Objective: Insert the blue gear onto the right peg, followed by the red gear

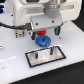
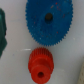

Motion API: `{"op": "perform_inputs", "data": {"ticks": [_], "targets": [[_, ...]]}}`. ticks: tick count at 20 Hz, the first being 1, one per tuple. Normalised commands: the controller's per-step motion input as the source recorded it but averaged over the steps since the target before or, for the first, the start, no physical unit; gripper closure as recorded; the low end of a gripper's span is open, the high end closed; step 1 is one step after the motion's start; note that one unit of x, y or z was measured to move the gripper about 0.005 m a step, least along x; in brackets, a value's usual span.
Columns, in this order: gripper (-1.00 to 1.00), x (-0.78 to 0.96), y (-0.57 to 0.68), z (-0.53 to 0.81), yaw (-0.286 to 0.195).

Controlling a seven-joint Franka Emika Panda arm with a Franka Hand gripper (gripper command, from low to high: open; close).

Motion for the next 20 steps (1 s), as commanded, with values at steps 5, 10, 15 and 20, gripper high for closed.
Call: {"op": "perform_inputs", "data": {"ticks": [5,10,15,20], "targets": [[-1.00,-0.16,-0.04,-0.26,0.000],[-1.00,-0.13,-0.02,-0.25,0.000],[-1.00,-0.07,0.02,-0.08,0.000],[1.00,-0.27,0.00,-0.29,0.000]]}}
